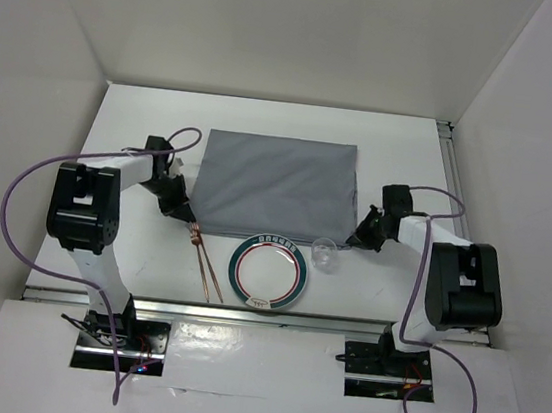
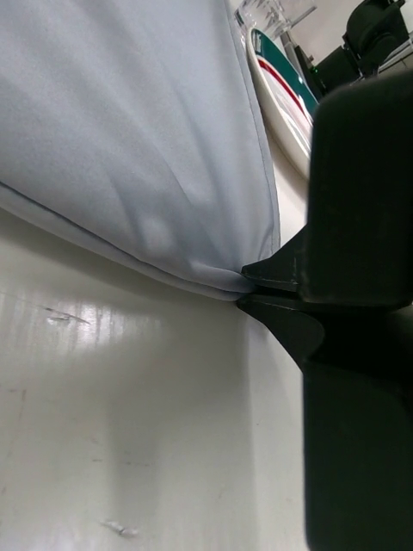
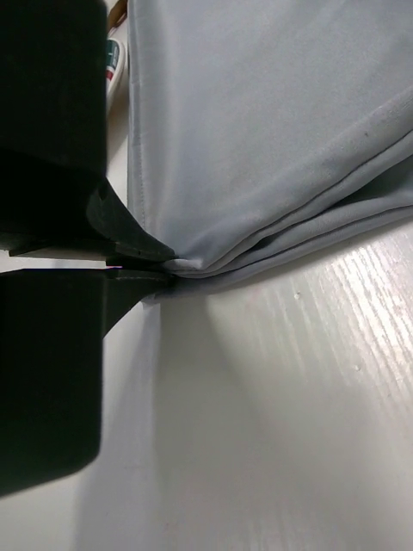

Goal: Set the dinner table for one person

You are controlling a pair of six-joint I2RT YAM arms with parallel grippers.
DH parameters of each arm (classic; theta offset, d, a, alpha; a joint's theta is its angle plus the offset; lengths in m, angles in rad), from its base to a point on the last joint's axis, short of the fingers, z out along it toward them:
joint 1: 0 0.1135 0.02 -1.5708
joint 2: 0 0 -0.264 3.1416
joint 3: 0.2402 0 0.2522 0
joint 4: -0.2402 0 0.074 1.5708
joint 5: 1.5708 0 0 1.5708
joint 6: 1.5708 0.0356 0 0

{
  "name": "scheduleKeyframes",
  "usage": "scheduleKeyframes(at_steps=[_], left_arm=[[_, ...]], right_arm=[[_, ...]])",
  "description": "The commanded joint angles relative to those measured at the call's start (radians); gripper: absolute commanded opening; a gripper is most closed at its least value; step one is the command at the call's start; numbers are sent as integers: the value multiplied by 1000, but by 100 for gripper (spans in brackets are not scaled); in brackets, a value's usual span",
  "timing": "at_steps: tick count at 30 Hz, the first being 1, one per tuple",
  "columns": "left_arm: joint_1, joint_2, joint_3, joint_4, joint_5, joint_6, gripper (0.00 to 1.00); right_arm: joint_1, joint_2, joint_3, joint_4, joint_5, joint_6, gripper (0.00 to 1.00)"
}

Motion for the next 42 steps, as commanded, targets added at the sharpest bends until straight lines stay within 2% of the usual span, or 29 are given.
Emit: scheduleKeyframes(at_steps=[1, 3, 4, 5, 6, 8, 9, 12, 17, 21, 25, 29, 36, 37, 40, 41, 42], left_arm=[[-9, -22, -29, -19, -92, 20, 0], [-9, -31, 0, -49, -129, 11, 12], [-9, -31, 12, -58, -138, 11, 16], [-9, -31, 27, -59, -138, 11, 18], [-9, -31, 61, -83, -150, 11, 31], [-9, -40, 101, -92, -166, 11, 33], [-9, -40, 123, -111, -178, 11, 40], [-9, -40, 230, -152, -207, 11, 54], [-9, -5, 400, -209, -207, 20, 54], [-9, -67, 411, -235, -220, 20, 54], [-9, -210, 313, -180, -195, 7, 50], [-9, -311, 229, -160, -167, 7, 49], [-9, -346, 195, -160, -149, 18, 47], [-9, -346, 183, -151, -140, 18, 47], [-9, -346, 173, -151, -140, 18, 46], [-9, -346, 173, -151, -129, 18, 46], [-9, -346, 173, -151, -129, 18, 46]], right_arm=[[9, -52, -12, -50, 59, 10, 0], [9, -62, -1, -50, 59, -4, 2], [18, -71, 22, -62, 59, -18, 18], [18, -83, 37, -81, 59, -18, 29], [18, -83, 57, -94, 59, -30, 41], [18, -123, 116, -133, 68, -41, 60], [18, -134, 136, -142, 68, -54, 64], [18, -177, 202, -180, 56, -79, 73], [42, -235, 232, -248, 1, -120, 75], [97, -307, 167, -274, -22, -120, 76], [189, -350, 102, -293, -9, -68, 82], [242, -350, 70, -297, 24, -39, 82], [263, -284, 13, -237, 67, -21, 60], [272, -284, 13, -237, 67, -21, 51], [282, -266, 13, -228, 76, -12, 40], [282, -266, 13, -228, 91, -12, 26], [282, -266, 34, -254, 126, -12, 18]])
